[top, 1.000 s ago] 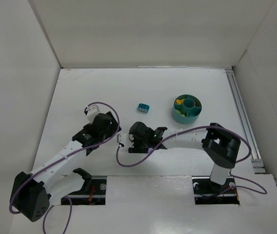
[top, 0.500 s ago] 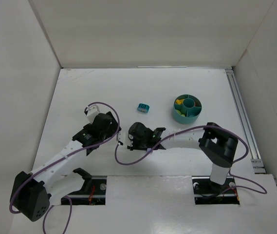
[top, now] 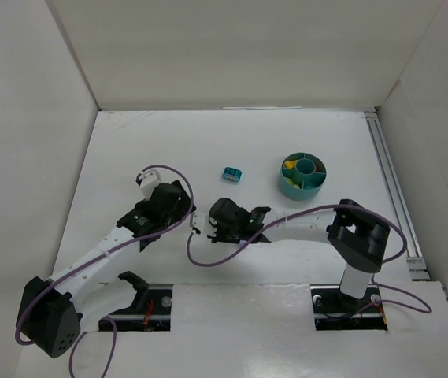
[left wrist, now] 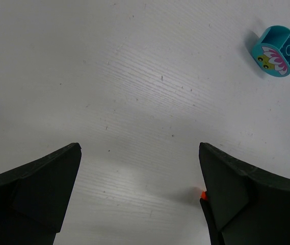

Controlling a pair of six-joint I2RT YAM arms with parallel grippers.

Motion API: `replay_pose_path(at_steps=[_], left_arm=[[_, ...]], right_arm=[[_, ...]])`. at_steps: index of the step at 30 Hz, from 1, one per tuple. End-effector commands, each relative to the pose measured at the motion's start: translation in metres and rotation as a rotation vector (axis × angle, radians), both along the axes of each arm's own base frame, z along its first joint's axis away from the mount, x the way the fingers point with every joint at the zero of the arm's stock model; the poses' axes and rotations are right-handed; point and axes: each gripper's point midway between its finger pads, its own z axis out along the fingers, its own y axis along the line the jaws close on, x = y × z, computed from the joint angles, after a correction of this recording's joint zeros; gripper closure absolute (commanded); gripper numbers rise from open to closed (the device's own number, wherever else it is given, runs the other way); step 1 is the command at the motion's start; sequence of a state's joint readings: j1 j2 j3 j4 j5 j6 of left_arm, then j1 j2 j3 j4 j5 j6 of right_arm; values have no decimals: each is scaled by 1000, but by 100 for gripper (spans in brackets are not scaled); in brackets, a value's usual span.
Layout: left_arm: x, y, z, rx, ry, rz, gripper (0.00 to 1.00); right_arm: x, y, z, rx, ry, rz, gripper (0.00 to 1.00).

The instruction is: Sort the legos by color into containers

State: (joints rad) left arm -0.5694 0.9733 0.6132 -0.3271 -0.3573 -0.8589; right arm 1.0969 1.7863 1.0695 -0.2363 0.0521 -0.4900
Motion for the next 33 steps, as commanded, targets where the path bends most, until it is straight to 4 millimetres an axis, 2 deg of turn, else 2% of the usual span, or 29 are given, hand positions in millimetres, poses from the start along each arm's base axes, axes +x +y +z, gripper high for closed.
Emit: replay_pose_path(at_steps=[1,2,4,6,7,11,12,13,14,15,17,18,19,21,22,23,25,26,28,29,30,32,33], left_arm=[[1,4,-1,6,-9,21,0],[0,5,-2,11,-1,21,0],[0,5,-2,11,-1,21,0],[0,6,-2,17,-5,27,0],[0,6,-2,17,-5,27,0],[2,5,0,11,-13,28,0],[2,5,0,19,-13,20,0],[2,6,-1,26,-13,14,0],[3,3,1,15,-19,8,0],[7,1,7,12,-39,-1,0],[9,-2,9,10,-52,-19,0],[12,-4,12,7,-67,-25,0],[12,-4,9,12,-60,-25,0],[19,-7,17,17,-90,-44,0],[22,-9,19,21,-96,-50,0],[25,-11,25,17,-114,-55,0],[30,-15,24,24,-108,-70,0],[34,-18,28,18,-118,-70,0],[37,-20,27,27,-116,-76,0],[43,-23,31,33,-119,-81,0],[47,-27,34,30,-124,-96,0],[53,-32,30,40,-108,-110,0],[58,-36,36,35,-118,-110,0]], right_arm=[[4,18,54,135,-57,12,87],[6,21,73,171,-82,19,87],[6,21,86,200,-97,19,87],[8,21,108,242,-129,11,87],[9,18,111,241,-136,5,87],[34,-6,134,268,-172,-89,87],[48,-23,136,258,-175,-139,87],[57,-34,149,286,-191,-178,87],[65,-48,150,278,-193,-214,87],[88,-73,157,287,-215,-293,87],[104,-104,176,329,-238,-379,87],[111,-123,177,323,-245,-425,87],[126,-155,188,329,-274,-511,87],[138,-186,194,332,-295,-605,86],[149,-212,194,322,-308,-676,86],[151,-225,195,316,-312,-708,86],[156,-247,193,300,-314,-765,86],[162,-265,197,299,-330,-815,86],[167,-286,185,259,-318,-886,86],[171,-300,190,261,-333,-925,85],[175,-307,180,249,-311,-954,85],[181,-310,179,274,-292,-949,85],[187,-314,178,283,-286,-955,85]])
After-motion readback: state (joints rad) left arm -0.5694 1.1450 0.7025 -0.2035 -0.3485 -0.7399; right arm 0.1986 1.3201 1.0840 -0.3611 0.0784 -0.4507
